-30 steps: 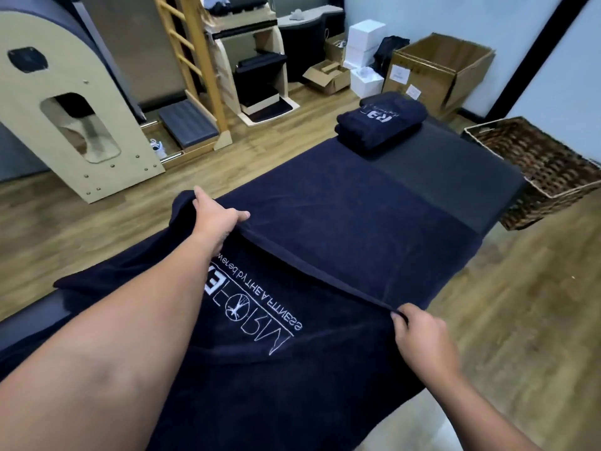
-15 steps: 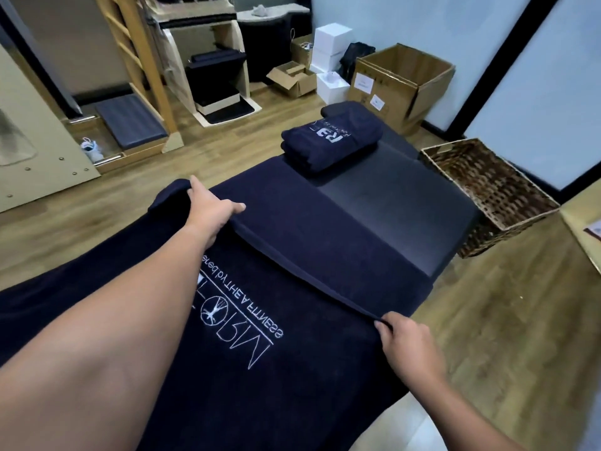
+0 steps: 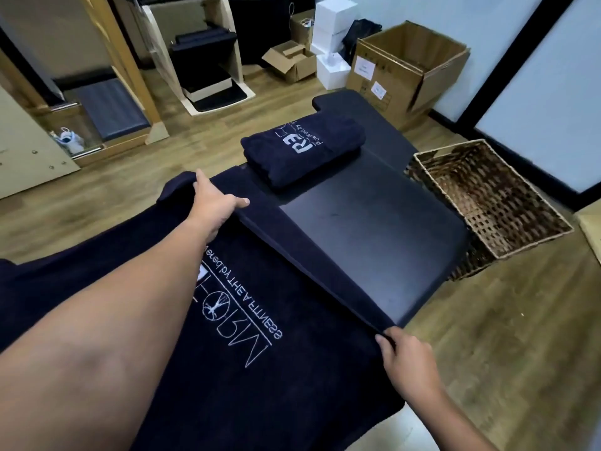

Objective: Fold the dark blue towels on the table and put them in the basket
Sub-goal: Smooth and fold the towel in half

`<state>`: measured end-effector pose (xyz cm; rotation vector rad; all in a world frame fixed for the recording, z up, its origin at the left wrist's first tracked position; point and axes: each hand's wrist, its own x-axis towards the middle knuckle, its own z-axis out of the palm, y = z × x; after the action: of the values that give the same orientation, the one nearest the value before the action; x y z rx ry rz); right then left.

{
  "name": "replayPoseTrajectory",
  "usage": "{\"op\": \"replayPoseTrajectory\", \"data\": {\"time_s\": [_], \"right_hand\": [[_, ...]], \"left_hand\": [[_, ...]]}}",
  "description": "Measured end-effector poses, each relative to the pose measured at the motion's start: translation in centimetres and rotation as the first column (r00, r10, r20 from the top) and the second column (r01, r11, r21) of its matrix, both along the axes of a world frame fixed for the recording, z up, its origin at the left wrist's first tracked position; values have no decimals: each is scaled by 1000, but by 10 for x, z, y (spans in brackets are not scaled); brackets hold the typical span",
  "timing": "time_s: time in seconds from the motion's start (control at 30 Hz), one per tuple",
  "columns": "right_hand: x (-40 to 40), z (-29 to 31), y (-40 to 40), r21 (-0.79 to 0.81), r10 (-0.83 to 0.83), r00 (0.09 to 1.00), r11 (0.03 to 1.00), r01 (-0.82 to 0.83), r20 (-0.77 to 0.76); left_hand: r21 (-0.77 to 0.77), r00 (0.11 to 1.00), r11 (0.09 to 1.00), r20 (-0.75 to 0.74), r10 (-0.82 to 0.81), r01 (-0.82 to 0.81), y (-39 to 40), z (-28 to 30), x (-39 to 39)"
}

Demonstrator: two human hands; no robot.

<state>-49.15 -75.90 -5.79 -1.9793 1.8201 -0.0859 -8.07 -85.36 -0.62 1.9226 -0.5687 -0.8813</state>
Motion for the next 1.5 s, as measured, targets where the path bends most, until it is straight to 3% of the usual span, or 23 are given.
{"op": "replayPoseTrajectory", "data": {"time_s": [0.23,0.33,0.4,0.47,0.53,0.57,0.63,0.7,0.8,0.93,1.1,1.17,1.37,1.5], "right_hand": [[-38,-25,-41,153,69,997,986,-64,-23],[-48,-29,-47,162,66,994,985,-52,-84],[-49,-28,-50,84,81,989,994,-71,-126],[-43,-30,-52,-3,74,991,997,-75,-111],[-29,-32,-56,-60,154,987,986,-157,-51],[-19,-32,-58,-72,240,971,968,-241,-14],[5,-32,-61,-82,453,891,889,-451,9],[29,-30,-64,-74,574,817,814,-577,-53],[55,-29,-69,-74,577,804,804,-591,-144],[86,-32,-79,-69,614,767,770,-634,-185],[148,-29,-99,-67,701,685,687,-723,-198],[182,-22,-111,-62,733,666,665,-744,-137],[290,-2,-161,-107,738,673,674,-731,50],[353,-4,-198,-129,696,715,716,-686,61]], "left_hand": [[11,999,1000,-43,-14,15,-54,-8,-39],[-20,987,991,-88,-136,135,-68,-23,-51],[-7,948,958,-142,-284,286,-61,-24,-67],[138,901,896,42,-431,422,-50,-30,-74],[373,765,837,367,-529,400,-31,-40,-71],[454,689,816,461,-559,358,-21,-45,-66],[592,624,762,498,-602,263,1,-53,-56],[690,663,705,453,-596,163,22,-54,-51],[752,831,657,330,-448,56,47,-52,-34],[819,939,570,144,-312,64,78,-51,1],[806,939,583,118,-324,100,89,-58,10],[815,934,572,129,-333,92,87,-59,9],[845,915,529,150,-375,78,83,-72,15],[859,902,506,161,-400,71,82,-79,16]]}}
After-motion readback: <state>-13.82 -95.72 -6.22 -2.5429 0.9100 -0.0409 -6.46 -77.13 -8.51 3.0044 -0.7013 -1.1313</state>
